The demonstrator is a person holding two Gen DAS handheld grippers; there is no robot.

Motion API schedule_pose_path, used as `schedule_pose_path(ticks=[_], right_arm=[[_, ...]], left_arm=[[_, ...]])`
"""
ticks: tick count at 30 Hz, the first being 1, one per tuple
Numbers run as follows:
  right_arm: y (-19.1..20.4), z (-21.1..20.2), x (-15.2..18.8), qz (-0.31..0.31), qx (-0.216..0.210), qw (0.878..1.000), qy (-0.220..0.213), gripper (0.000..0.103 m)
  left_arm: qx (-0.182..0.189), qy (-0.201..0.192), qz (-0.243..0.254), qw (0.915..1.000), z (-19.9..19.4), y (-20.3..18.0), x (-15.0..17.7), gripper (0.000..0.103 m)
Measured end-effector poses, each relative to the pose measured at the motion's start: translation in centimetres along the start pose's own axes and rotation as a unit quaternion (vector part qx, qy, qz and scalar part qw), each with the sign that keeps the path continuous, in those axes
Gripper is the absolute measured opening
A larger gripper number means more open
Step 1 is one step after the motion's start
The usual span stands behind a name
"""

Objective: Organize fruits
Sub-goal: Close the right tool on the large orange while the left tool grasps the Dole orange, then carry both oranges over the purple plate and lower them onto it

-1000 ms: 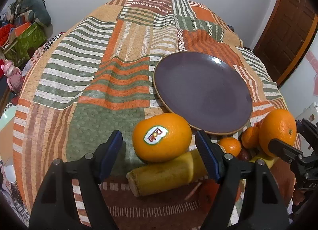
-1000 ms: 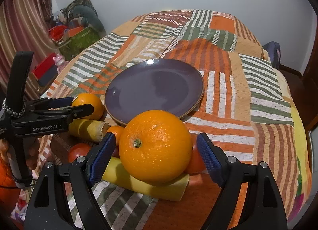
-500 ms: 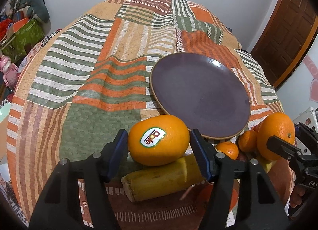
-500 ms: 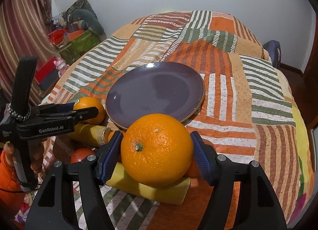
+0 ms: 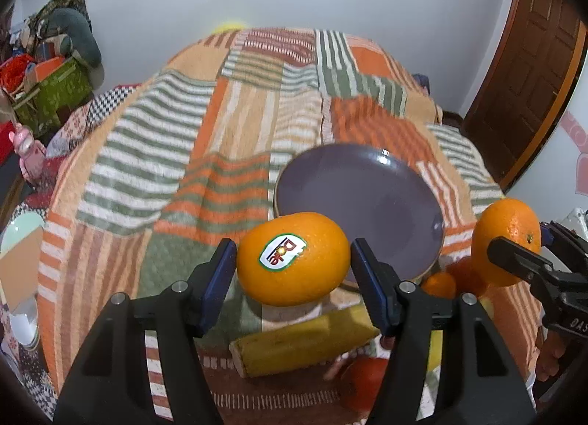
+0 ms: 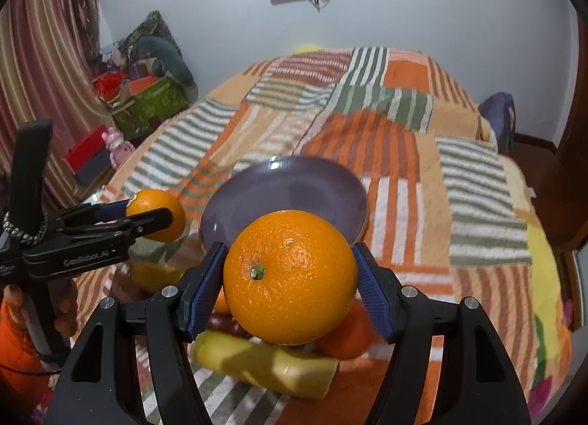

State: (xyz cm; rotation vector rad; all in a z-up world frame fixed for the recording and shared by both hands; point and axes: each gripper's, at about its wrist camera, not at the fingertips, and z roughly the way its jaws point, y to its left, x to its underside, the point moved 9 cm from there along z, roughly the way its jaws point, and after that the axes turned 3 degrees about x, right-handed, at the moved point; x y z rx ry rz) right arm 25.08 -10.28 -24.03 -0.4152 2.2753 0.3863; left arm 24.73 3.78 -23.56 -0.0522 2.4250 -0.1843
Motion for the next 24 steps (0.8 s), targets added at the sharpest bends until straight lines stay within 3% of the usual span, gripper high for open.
schedule_pose_path(ticks=[11, 24], right_arm=[[-1.0, -0.6, -4.9, -0.031, 0.018, 0.998, -0.058, 0.065], [-2.2, 2.1, -8.5, -0.049, 0.024, 0.996, -0.071, 0.065]], left_arm=[[0.001, -0.045, 0.023, 0.9987, -1.4, -1.5, -4.6, 0.063], [-0.009, -0.072, 0.037, 0.9967, -0.2, -1.9, -9.2, 0.064]])
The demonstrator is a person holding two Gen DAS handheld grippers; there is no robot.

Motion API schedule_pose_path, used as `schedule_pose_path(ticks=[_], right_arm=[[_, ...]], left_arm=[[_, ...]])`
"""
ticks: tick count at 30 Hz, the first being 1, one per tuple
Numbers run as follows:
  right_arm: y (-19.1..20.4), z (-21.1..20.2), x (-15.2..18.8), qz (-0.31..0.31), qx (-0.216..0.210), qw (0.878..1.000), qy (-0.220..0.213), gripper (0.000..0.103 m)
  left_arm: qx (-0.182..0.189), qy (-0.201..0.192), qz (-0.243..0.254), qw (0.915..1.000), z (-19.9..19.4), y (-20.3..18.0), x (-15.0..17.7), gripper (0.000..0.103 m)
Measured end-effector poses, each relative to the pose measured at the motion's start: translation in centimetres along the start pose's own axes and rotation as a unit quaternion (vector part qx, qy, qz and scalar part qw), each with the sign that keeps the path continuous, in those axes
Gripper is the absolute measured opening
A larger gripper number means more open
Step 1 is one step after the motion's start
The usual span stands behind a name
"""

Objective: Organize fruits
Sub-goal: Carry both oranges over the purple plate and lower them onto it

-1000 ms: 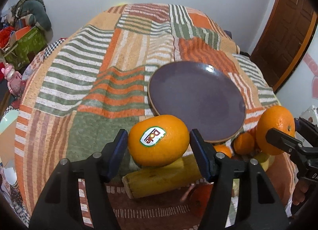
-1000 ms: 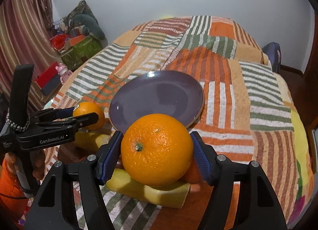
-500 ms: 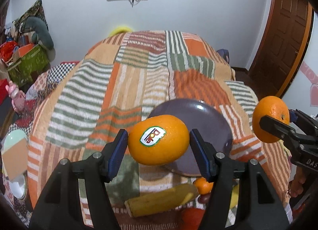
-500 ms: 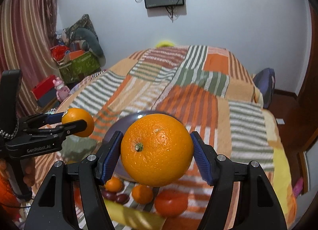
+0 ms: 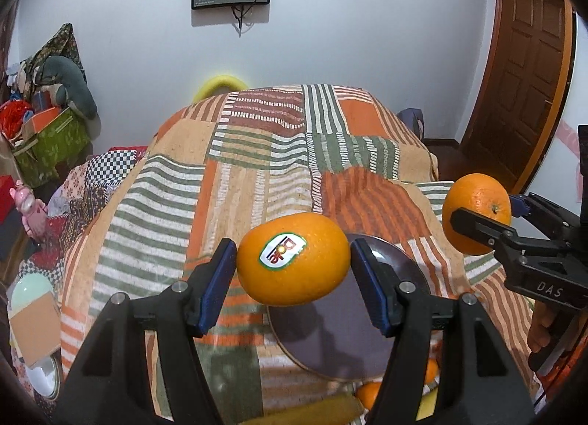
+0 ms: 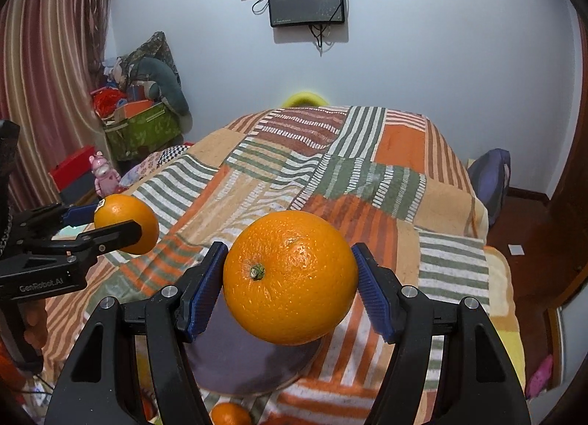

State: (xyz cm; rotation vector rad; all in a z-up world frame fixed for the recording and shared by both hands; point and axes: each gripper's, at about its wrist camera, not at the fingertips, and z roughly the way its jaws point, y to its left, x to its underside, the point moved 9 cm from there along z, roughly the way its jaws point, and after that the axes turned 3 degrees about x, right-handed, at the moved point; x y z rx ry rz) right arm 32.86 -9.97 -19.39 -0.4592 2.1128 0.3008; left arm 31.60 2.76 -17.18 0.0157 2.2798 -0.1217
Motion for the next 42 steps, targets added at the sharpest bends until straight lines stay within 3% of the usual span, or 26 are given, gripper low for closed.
schedule_pose_path(ticks=[10, 24, 31, 36, 42], right_arm=[[-0.3, 3.6, 0.0, -0.019, 0.005, 0.999, 0.026, 0.065], [1.4, 10.5, 3.9, -0.068, -0.044, 0.988, 0.135, 0.065], [1.7, 11.6, 4.9, -0.077, -0.059, 0.983, 0.155, 0.065], [1.5, 11.9, 4.7, -0.076, -0.065, 0.983, 0.155, 0.065], [1.4, 11.9, 4.9, -0.066, -0.072, 0.982, 0.16, 0.066]], left_arm=[[0.004, 0.031, -0.005, 0.9995, 4.7, 1.1, -1.3, 0.064], [0.034, 0.1, 0.024, 0.9941, 10.7, 0.5, 1.9, 0.064], [0.075, 0.136, 0.025, 0.9876, 12.6, 0.0, 3.1, 0.064], [0.069, 0.135, 0.048, 0.9872, 12.9, -0.6, 3.1, 0.064], [0.08, 0.146, 0.041, 0.9853, 13.1, -0.7, 3.1, 0.064]])
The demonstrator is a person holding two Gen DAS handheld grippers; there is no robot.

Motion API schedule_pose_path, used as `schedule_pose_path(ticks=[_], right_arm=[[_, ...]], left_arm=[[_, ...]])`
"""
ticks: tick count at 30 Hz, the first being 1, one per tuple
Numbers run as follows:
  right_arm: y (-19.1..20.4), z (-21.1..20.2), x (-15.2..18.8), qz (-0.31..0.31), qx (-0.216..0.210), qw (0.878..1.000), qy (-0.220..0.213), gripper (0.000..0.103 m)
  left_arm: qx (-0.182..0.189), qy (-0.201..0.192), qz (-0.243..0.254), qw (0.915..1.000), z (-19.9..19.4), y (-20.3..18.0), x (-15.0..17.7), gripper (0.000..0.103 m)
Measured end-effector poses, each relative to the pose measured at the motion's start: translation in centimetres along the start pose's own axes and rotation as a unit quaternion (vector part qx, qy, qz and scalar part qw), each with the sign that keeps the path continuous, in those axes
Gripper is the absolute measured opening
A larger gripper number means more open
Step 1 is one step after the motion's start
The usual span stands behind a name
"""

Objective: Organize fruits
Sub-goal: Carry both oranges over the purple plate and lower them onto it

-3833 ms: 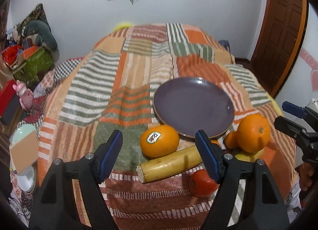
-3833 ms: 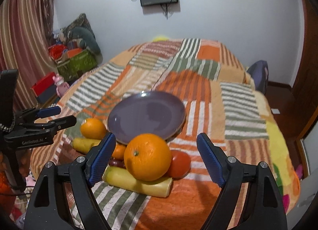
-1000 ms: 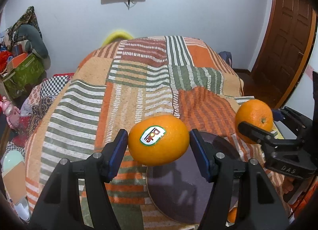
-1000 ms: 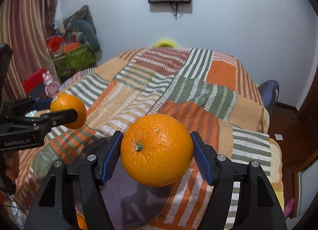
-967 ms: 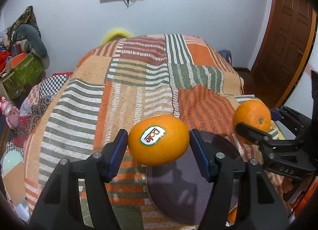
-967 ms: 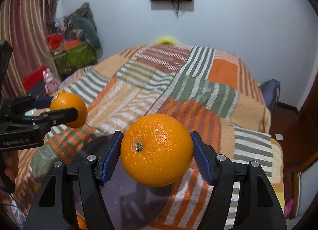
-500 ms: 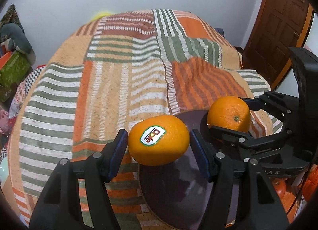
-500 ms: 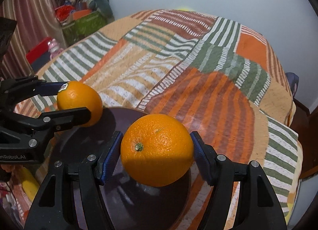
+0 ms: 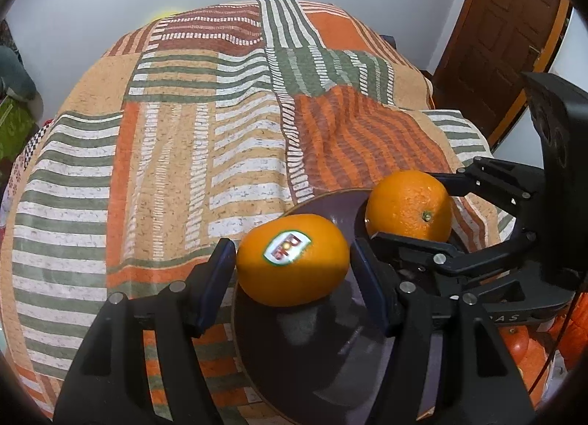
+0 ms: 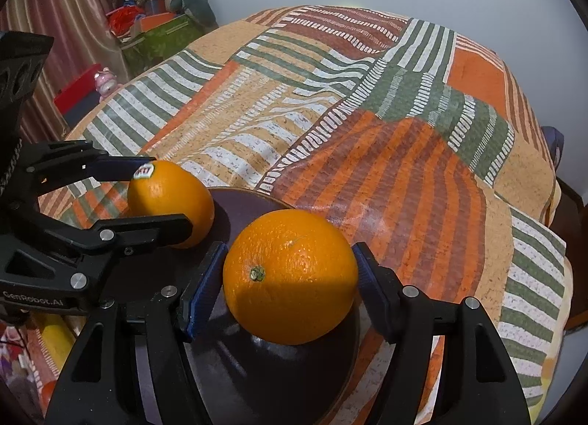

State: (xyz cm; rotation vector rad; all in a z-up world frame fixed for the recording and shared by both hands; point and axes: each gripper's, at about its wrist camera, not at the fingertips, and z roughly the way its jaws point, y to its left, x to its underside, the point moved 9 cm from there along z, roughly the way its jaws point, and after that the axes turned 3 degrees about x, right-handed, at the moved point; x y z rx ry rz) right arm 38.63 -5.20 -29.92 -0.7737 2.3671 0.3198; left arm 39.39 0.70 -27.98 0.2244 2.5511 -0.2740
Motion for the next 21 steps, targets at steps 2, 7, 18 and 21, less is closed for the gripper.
schedule_pose_path(ticks=[2, 7, 18, 21], right_arm=[[0.1, -0.1, 0.1, 0.001, 0.001, 1.0, 0.002, 0.066], [0.1, -0.5, 0.4, 0.002, 0.009, 1.0, 0.005, 0.066], [0.5, -3.1, 1.4, 0.005, 0.026, 1.0, 0.006, 0.066], [0.7, -5.0, 1.4, 0.007, 0.035, 0.999, -0.008, 0.066]], left_arm=[[0.003, 0.004, 0.001, 1.0, -0.1, -0.2, 0.1, 0.067], [-0.003, 0.001, -0.005, 1.0, -0.6, -0.1, 0.2, 0.071], [-0.029, -0.02, -0.012, 0.9993, -4.4, 0.2, 1.2, 0.071], [-0.034, -0.032, -0.016, 0.9988, -6.1, 0.2, 1.4, 0.071]])
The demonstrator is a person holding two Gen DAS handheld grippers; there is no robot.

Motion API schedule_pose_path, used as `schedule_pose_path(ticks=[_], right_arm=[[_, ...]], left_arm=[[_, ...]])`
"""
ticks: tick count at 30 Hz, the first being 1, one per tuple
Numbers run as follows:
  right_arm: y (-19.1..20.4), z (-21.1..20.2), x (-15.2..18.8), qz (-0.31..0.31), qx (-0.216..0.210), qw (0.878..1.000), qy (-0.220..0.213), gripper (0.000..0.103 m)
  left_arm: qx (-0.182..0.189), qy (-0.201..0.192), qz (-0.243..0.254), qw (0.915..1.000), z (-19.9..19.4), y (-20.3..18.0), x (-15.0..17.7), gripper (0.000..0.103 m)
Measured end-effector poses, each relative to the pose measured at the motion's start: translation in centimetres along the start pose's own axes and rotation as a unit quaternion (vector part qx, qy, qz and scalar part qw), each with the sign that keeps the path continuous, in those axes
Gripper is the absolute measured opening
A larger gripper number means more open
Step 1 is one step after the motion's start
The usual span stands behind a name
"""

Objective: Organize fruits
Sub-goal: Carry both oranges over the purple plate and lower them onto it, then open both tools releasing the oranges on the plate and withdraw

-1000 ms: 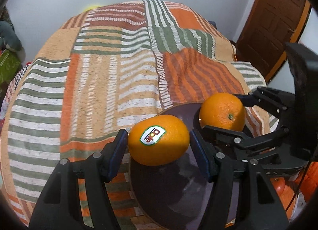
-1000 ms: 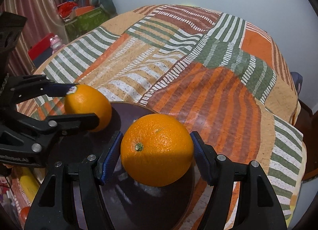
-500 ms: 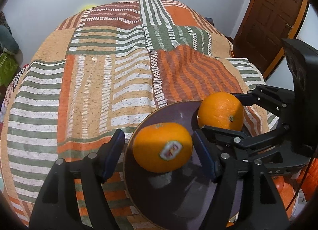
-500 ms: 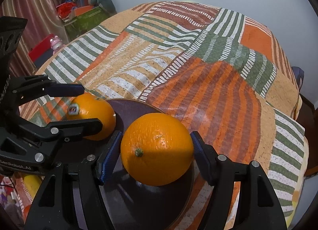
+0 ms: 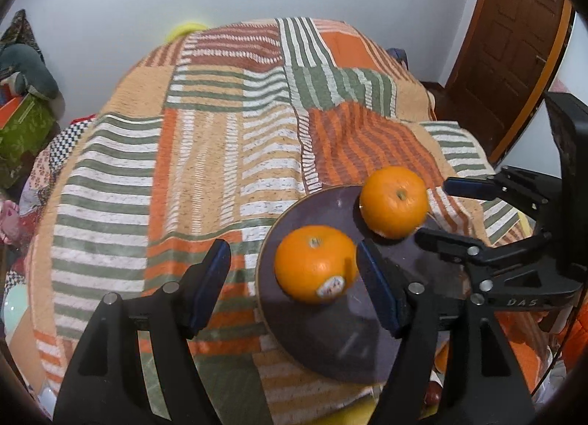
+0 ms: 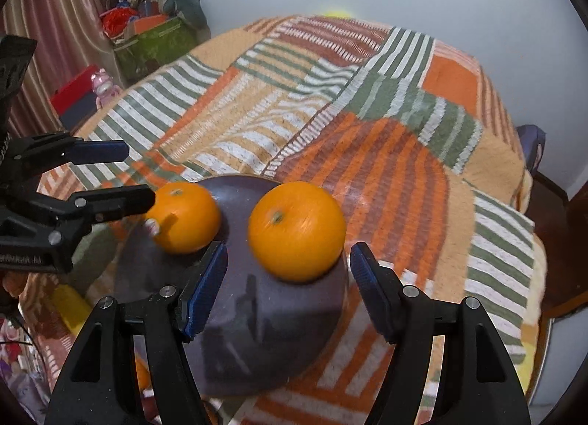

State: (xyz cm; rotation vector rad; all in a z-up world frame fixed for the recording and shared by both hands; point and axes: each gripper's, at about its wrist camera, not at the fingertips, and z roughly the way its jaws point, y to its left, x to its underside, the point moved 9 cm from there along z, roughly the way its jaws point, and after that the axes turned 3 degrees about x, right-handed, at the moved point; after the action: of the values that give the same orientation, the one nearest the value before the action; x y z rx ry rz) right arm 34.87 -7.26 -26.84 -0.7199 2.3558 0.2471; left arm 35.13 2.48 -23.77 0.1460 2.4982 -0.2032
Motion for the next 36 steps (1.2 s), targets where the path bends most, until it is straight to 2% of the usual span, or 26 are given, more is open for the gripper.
schedule_pose_path(ticks=[8, 14, 24, 29, 33, 36], right_arm=[[0.7, -6.0, 0.6, 0.003, 0.02, 0.999, -0.042, 0.07], [1.3, -9.6, 2.7, 0.002, 0.032, 0.998, -0.062, 0.072], [0.3, -10.7, 9.4, 0.032, 0.064, 0.997, -0.033, 0.073], [0.1, -10.3, 12.4, 0.05, 0.073, 0.996, -0.013, 0.073], [0.3, -9.7, 14.0, 0.059, 0.073, 0.996, -0.002, 0.073], [0.2, -9.2, 14.7, 0.065, 0.075, 0.995, 0.006, 0.073]], left_arm=[[-0.02, -0.03, 0.002, 0.9993, -5.6, -0.3, 1.7, 0.071], [-0.024, -0.032, -0.008, 0.9992, -8.2, -1.2, 5.3, 0.083], [-0.02, -0.007, -0.01, 0.9997, -8.5, -3.8, 11.4, 0.087], [-0.011, 0.024, -0.012, 0.9996, -7.3, -5.2, 14.4, 0.09], [-0.014, 0.038, -0.018, 0.999, -6.5, -5.8, 15.6, 0.09], [-0.031, 0.045, -0.014, 0.9984, -5.8, -6.1, 16.0, 0.09]])
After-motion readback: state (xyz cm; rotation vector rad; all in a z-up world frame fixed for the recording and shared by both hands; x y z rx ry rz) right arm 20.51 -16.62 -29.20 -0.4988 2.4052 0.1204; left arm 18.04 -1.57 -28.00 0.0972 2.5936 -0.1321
